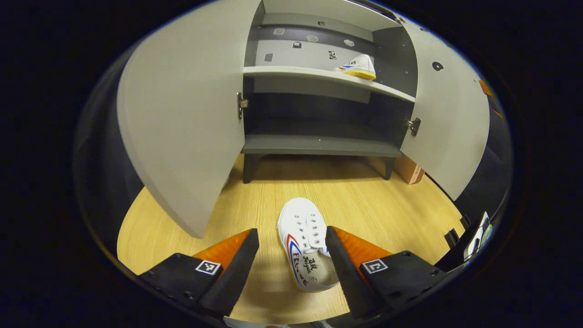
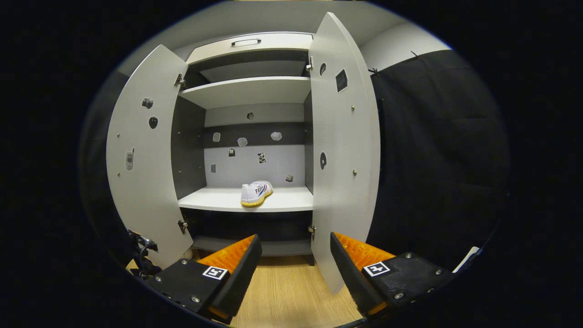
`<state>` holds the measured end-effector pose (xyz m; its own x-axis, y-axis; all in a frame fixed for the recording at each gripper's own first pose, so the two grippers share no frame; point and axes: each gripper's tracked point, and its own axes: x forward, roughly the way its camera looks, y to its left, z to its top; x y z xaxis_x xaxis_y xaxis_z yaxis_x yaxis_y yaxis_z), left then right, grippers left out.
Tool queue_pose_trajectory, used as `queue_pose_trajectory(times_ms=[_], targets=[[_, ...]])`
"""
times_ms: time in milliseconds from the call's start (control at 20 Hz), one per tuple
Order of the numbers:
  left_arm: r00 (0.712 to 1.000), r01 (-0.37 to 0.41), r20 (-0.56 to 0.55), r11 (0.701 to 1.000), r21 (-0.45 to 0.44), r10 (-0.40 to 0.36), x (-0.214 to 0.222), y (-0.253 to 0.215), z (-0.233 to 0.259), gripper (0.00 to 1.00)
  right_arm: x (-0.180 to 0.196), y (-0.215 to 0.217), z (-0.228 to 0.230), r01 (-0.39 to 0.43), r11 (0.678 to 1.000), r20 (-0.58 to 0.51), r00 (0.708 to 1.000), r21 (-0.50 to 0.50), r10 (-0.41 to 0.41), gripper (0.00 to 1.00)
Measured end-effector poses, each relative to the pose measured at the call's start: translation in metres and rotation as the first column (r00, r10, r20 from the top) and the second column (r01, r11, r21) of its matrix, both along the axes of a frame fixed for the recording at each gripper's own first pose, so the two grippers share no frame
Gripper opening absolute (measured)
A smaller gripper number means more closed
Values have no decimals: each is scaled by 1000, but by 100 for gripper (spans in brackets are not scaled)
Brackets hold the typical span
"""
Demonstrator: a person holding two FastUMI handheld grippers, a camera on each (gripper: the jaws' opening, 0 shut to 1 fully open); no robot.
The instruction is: Grab one shoe with the right hand and put it into the shoe cabinet, grab the other shoe with the left hand and put it into the shoe cabinet; then close the right door with the right hand and the left door with the left hand.
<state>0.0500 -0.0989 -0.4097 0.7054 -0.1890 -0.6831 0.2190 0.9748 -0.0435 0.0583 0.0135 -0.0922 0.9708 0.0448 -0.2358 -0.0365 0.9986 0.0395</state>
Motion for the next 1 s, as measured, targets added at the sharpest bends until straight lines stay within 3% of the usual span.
queue_pose_trajectory(times_ms=[500, 800, 900, 950, 1000], targets=[[984, -34, -172, 997, 63, 44, -4, 15, -77, 97, -10, -13, -29, 2, 1000, -70, 998, 12, -1, 93], [970, -37, -239, 999, 10, 38, -7, 9, -96, 97, -8, -14, -41, -8, 1000, -106, 994, 10, 9, 93], [966, -53, -254, 998, -36, 43, -8, 0, -96, 93, -8, -15, -40, -6, 1000, -105, 994, 13, 7, 93], [965, -49, -260, 998, -47, 35, -10, -3, -96, 77, -7, -16, -40, -3, 1000, -106, 994, 13, 5, 93], [965, -47, -260, 998, -40, 35, -9, -6, -93, 72, -7, -17, -40, -2, 1000, -106, 994, 14, 3, 93]])
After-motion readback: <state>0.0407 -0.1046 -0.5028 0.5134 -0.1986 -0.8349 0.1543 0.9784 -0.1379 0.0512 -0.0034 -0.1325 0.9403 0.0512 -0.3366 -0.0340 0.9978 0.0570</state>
